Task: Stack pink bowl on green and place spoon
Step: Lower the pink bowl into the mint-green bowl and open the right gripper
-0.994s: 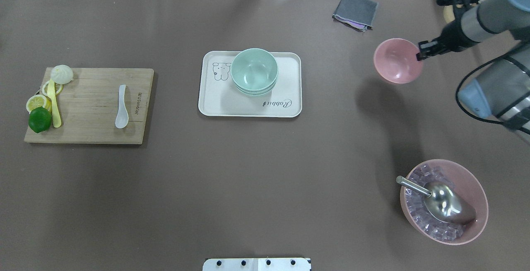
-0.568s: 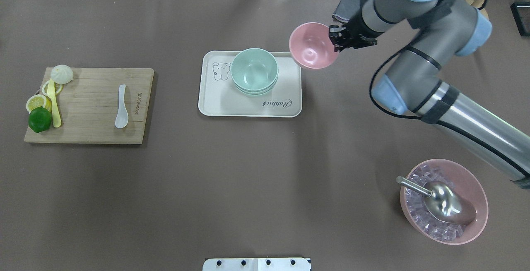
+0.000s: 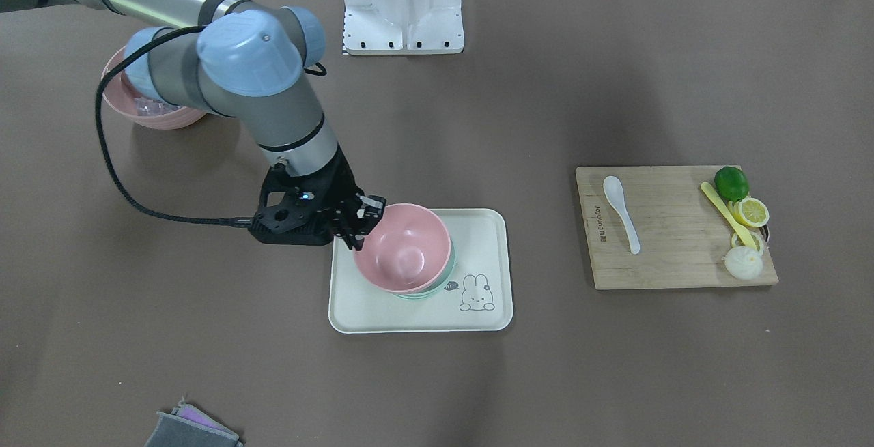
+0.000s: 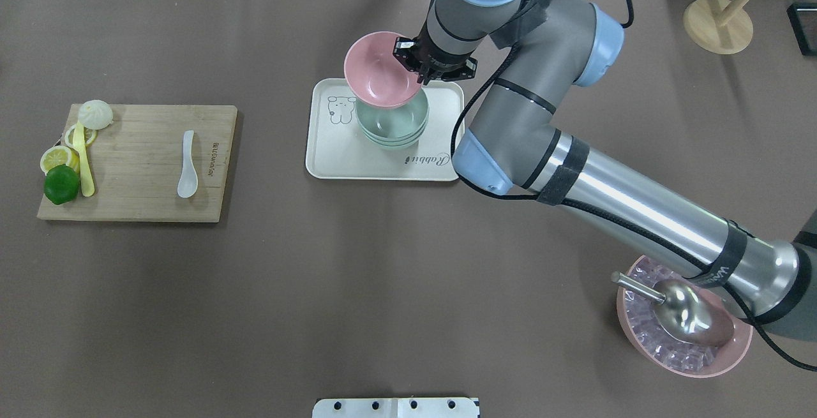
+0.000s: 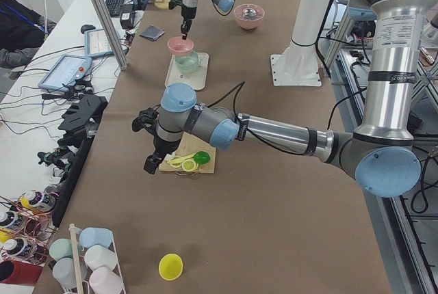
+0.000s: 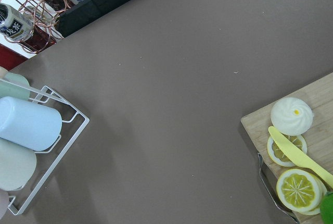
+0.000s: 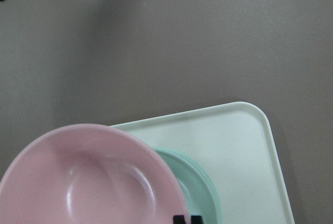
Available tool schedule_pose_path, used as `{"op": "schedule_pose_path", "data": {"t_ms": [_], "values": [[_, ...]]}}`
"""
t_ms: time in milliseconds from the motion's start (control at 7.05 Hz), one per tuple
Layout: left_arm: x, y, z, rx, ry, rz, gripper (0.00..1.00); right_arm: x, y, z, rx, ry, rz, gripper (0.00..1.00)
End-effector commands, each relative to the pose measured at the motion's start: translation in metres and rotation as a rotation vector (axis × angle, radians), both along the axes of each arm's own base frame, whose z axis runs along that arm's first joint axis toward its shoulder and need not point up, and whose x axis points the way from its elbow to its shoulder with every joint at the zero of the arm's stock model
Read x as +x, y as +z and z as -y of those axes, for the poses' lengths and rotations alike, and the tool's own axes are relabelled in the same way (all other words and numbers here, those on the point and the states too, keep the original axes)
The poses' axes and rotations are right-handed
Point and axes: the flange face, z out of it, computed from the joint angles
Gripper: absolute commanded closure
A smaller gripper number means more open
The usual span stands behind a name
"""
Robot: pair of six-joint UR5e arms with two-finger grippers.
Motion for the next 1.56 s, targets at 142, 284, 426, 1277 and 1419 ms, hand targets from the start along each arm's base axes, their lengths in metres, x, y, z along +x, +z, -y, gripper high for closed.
{"op": "schedule_pose_path", "data": {"t_ms": [142, 284, 426, 1277, 1419], "values": [[0.0, 0.0, 0.0, 0.001, 0.0, 0.0, 0.02, -0.031, 0.019, -0.005, -0.02, -0.006, -0.056, 1.0], [0.0, -0.001, 0.0, 0.002, 0.0, 0.0, 0.02, -0.032, 0.023, -0.006, -0.028, -0.009, -0.068, 1.0], [0.0, -0.002, 0.0, -0.001, -0.006, -0.003, 0.02, -0.034, 0.028, -0.008, -0.031, -0.014, -0.075, 1.0], [0.001, -0.003, 0.0, -0.004, -0.01, -0.006, 0.02, -0.04, 0.038, -0.013, -0.042, -0.02, -0.084, 0.41], [0.001, -0.003, 0.0, -0.004, -0.01, -0.006, 0.02, -0.039, 0.036, -0.011, -0.037, -0.002, -0.084, 0.0]]}}
